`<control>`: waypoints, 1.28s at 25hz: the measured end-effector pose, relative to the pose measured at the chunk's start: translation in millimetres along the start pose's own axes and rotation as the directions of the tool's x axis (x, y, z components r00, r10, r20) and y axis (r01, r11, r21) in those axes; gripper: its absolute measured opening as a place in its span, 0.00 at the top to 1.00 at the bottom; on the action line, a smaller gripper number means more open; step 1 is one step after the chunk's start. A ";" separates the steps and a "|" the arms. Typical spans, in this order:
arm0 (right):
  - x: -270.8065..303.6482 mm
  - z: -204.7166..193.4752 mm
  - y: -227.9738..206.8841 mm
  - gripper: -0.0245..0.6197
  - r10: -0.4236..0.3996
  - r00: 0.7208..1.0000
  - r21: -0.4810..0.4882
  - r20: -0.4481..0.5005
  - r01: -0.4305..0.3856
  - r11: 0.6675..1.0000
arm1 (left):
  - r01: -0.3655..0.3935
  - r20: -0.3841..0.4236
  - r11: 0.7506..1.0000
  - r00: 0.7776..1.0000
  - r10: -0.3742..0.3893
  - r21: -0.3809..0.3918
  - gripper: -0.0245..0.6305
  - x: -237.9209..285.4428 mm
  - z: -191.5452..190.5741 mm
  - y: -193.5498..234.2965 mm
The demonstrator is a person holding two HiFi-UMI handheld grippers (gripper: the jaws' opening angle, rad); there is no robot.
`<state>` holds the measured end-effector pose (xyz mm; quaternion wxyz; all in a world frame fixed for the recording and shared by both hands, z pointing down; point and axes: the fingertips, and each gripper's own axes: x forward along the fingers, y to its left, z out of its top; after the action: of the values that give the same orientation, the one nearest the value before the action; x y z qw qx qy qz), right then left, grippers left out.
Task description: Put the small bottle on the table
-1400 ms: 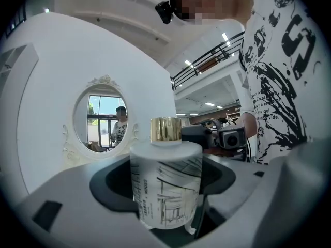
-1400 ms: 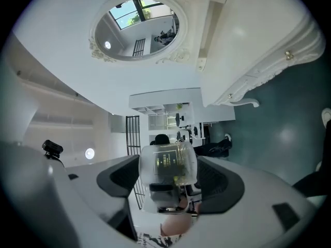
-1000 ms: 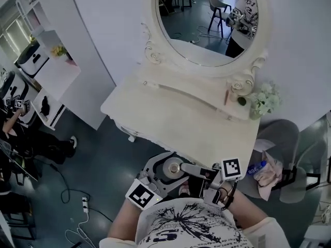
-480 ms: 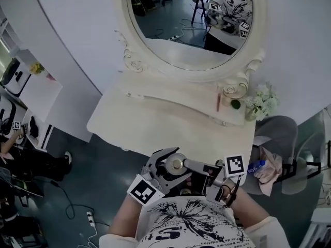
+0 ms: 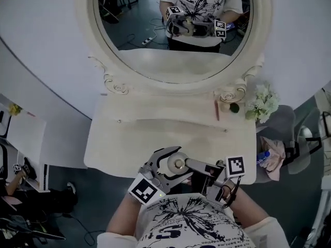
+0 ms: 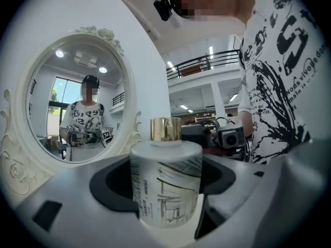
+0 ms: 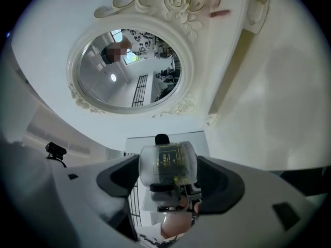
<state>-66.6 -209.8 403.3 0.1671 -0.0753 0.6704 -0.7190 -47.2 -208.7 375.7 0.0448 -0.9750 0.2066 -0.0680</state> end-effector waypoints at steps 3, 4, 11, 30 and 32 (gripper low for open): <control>18.8 10.7 -5.7 0.42 0.006 0.998 -0.004 0.055 -0.006 1.000 | 0.052 -0.012 0.999 0.999 -0.052 -0.008 0.43 -6.5 -10.2 18.8; 23.7 13.6 -8.5 0.42 0.008 0.997 -0.003 0.073 -0.007 1.000 | 0.068 -0.018 0.998 0.997 -0.069 -0.010 0.43 -8.2 -14.4 23.6; 47.5 26.8 -32.8 0.42 0.006 0.988 -0.003 0.155 -0.005 1.000 | 0.162 -0.020 0.987 0.987 -0.162 -0.011 0.43 -16.8 -41.0 45.7; 50.0 36.3 -155.7 0.42 -0.104 0.971 0.109 0.216 0.082 0.991 | 0.246 -0.141 0.954 0.952 -0.271 -0.174 0.43 -16.1 -173.1 42.5; 47.3 36.4 -167.5 0.42 -0.126 0.968 0.128 0.215 0.100 0.987 | 0.244 -0.153 0.950 0.949 -0.275 -0.193 0.43 -14.1 -183.6 40.6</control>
<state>-122.0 -252.5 566.8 0.2040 -0.1835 0.5993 -0.7521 -103.8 -250.7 550.6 -0.0673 -0.9839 0.0846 -0.1422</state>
